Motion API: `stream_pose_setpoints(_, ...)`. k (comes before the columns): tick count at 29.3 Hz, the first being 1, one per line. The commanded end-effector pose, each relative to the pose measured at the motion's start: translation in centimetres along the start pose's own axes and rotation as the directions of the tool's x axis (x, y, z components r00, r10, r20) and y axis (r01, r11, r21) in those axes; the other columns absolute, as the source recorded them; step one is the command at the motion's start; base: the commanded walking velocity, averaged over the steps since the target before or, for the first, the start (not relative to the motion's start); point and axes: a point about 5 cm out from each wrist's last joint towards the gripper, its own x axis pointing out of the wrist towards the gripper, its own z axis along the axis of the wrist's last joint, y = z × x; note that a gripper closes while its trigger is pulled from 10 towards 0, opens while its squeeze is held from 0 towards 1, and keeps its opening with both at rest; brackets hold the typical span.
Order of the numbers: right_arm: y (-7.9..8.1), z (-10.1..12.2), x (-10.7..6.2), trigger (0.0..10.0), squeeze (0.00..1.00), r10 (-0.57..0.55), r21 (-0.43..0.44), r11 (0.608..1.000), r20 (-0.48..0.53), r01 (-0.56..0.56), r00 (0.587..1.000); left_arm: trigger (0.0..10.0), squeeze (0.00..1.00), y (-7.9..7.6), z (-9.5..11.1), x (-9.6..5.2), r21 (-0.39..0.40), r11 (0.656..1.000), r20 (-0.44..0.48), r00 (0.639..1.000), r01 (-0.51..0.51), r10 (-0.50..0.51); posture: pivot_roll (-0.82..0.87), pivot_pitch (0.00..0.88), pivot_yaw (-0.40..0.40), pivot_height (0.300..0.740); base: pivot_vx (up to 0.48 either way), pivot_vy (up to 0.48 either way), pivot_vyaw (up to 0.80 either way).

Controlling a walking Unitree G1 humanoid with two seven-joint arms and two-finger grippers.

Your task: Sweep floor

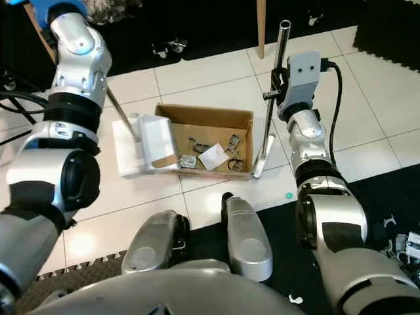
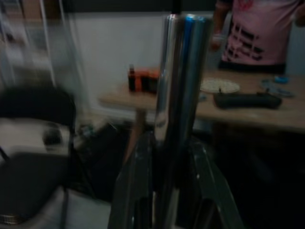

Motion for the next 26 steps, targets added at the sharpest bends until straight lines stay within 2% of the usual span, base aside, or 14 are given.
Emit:
stream_pose_setpoints(1,-0.2,0.4,0.1,10.0,0.00,-0.006,-0.008,1.000,0.026,0.006,1.000,10.0,0.00,-0.4,0.7,0.1,-0.142,0.990,-0.012,1.000,-0.007,0.005,-0.02,0.069,-0.009,0.740,0.000,0.000,0.00)
stream_pose_setpoints(3,-0.3,0.4,0.0,10.0,0.00,-0.008,-0.007,1.000,0.025,0.008,1.000,10.0,0.00,-0.3,1.1,0.1,-0.061,0.998,0.047,0.999,-0.009,0.011,-0.02,0.069,-0.009,0.740,0.000,0.000,0.00)
stream_pose_setpoints(7,-0.3,0.4,0.0,10.0,0.00,-0.008,-0.007,1.000,0.024,0.008,1.000,10.0,0.00,-0.2,1.1,0.0,-0.034,0.999,0.057,0.998,-0.022,0.023,-0.02,0.071,-0.009,0.740,0.000,0.000,0.00)
stream_pose_setpoints(8,-0.3,0.4,0.0,10.0,0.00,-0.007,-0.007,1.000,0.024,0.008,1.000,10.0,0.00,-0.3,1.3,-0.1,-0.014,1.000,0.085,0.996,-0.013,0.014,-0.02,0.070,-0.011,0.740,0.000,0.000,0.00)
stream_pose_setpoints(12,-0.1,0.4,0.1,10.0,0.00,-0.002,-0.008,1.000,0.025,0.003,1.000,10.0,0.00,-0.7,1.1,-0.2,-0.016,1.000,0.065,0.998,0.011,-0.010,-0.02,0.071,-0.013,0.740,0.000,0.000,0.00)
stream_pose_setpoints(13,-0.2,0.4,0.1,10.0,0.00,-0.002,-0.008,1.000,0.025,0.002,1.000,10.0,0.00,-0.9,1.1,-0.3,0.016,0.999,0.075,0.997,0.028,-0.029,-0.02,0.070,-0.014,0.740,0.000,0.000,0.00)
stream_pose_setpoints(18,-0.2,0.5,0.1,10.0,0.00,-0.002,-0.009,1.000,0.025,0.003,1.000,10.0,0.00,-1.8,1.6,-0.6,0.058,0.994,0.116,0.988,0.096,-0.103,-0.02,0.069,-0.014,0.740,0.000,0.000,0.00)
stream_pose_setpoints(19,-0.3,0.5,0.1,10.0,0.00,-0.003,-0.009,1.000,0.025,0.003,1.000,10.0,0.00,-2.0,1.9,-0.7,0.092,0.990,0.145,0.982,0.107,-0.120,-0.02,0.069,-0.014,0.740,0.000,0.000,0.00)
stream_pose_setpoints(20,-0.3,0.4,0.1,10.0,0.00,-0.003,-0.010,1.000,0.024,0.003,1.000,10.0,0.00,-2.5,2.1,-0.8,-0.004,0.992,0.105,0.986,0.127,-0.126,-0.02,0.069,-0.015,0.740,0.000,0.000,0.00)
stream_pose_setpoints(21,-0.3,0.4,0.1,10.0,0.00,-0.003,-0.010,1.000,0.024,0.003,1.000,10.0,0.00,-2.5,2.1,-0.8,-0.004,0.992,0.105,0.986,0.127,-0.126,-0.02,0.069,-0.015,0.740,0.000,0.000,0.00)
stream_pose_setpoints(22,-0.3,0.4,0.1,10.0,0.00,-0.003,-0.010,1.000,0.023,0.003,1.000,10.0,0.00,-2.7,2.1,-0.8,-0.098,0.986,0.067,0.990,0.133,-0.127,-0.02,0.069,-0.015,0.740,0.000,0.000,0.00)
stream_pose_setpoints(24,-0.2,0.5,0.1,10.0,0.00,-0.002,-0.010,1.000,0.025,0.002,1.000,10.0,0.00,-2.3,2.2,-0.4,-0.285,0.953,0.005,0.995,0.101,-0.104,-0.03,0.066,-0.012,0.740,0.000,0.000,0.00)
stream_pose_setpoints(25,-0.2,0.5,0.1,10.0,0.00,-0.002,-0.010,1.000,0.025,0.002,1.000,10.0,0.00,-2.3,2.2,-0.4,-0.285,0.953,0.005,0.995,0.101,-0.104,-0.03,0.066,-0.012,0.740,0.000,0.000,0.00)
stream_pose_setpoints(26,-0.2,0.5,0.1,10.0,0.00,-0.001,-0.009,1.000,0.026,0.002,1.000,10.0,0.00,-2.1,2.3,-0.3,-0.317,0.944,-0.001,0.995,0.091,-0.096,-0.02,0.063,-0.012,0.740,0.000,0.000,0.00)
